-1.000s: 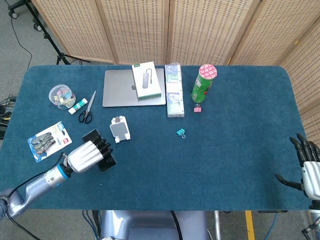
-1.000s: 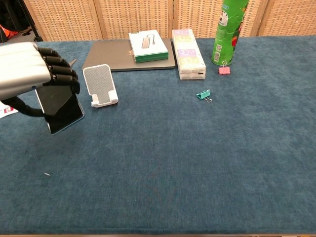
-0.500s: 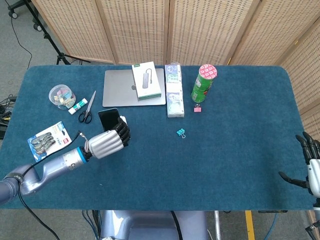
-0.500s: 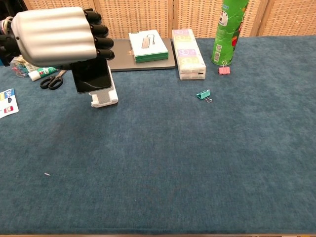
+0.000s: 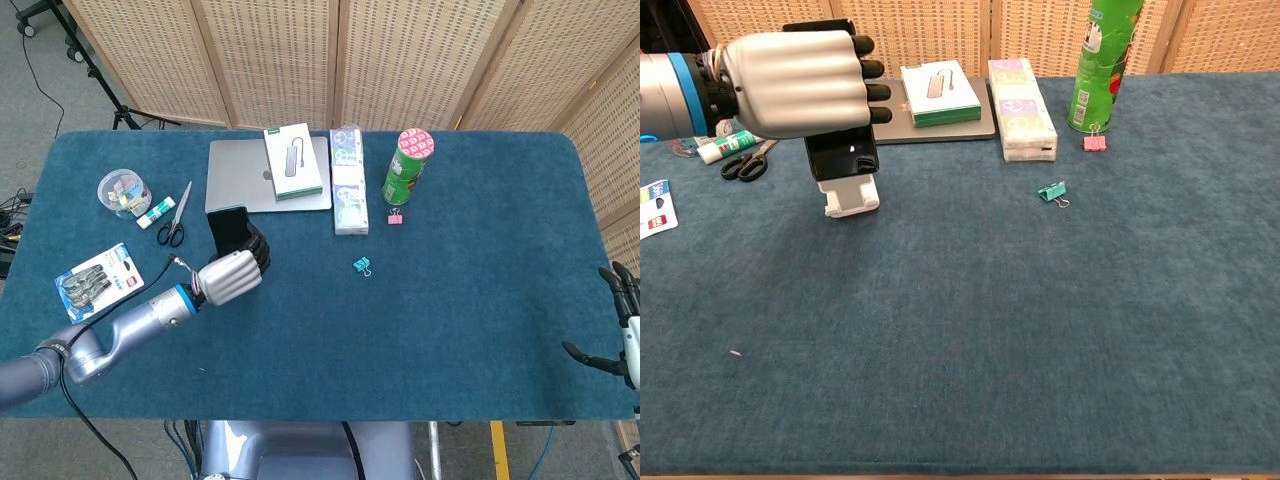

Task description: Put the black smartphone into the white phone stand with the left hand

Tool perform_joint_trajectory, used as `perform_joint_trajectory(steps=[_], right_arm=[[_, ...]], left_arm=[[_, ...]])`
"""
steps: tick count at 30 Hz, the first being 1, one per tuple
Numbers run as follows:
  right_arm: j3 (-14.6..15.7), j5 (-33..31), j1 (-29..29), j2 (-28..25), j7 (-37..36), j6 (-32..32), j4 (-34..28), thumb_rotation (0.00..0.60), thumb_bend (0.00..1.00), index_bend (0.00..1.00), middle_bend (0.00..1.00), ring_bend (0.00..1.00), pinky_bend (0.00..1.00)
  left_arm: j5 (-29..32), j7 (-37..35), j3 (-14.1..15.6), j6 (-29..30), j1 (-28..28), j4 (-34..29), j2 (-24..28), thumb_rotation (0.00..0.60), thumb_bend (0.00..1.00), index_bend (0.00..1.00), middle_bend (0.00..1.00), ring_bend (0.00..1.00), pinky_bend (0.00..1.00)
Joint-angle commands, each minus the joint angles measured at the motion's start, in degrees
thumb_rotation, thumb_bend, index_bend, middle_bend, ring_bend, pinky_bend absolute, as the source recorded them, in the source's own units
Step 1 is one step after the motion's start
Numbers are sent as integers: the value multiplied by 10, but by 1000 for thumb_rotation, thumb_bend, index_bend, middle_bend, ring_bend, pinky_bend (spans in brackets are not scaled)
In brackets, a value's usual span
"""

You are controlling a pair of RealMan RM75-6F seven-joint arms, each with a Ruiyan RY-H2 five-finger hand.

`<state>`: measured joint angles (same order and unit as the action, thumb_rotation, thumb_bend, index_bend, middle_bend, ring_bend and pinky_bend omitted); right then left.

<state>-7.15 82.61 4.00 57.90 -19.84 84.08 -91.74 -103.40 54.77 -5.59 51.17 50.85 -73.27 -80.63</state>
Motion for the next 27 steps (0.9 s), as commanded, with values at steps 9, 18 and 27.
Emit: perform_joint_trajectory(steps=[9,18,27], right_arm=[[-1,-1,0,-4,-14,-3,1,600,0,0,0,0,0],[-1,0,0,-7,-23,-3,1,600,0,0,0,0,0],[-1,-1,-1,-10,-30,-2,1,600,0,0,0,0,0]], left_arm=[[18,58,4,0,1,67,-57,600,0,525,419,340,347],[36,78,11,2,-5,83,-79,600,0,525,417,340,347],[41,82,20,0,-3,99,-94,600,0,525,417,340,347]])
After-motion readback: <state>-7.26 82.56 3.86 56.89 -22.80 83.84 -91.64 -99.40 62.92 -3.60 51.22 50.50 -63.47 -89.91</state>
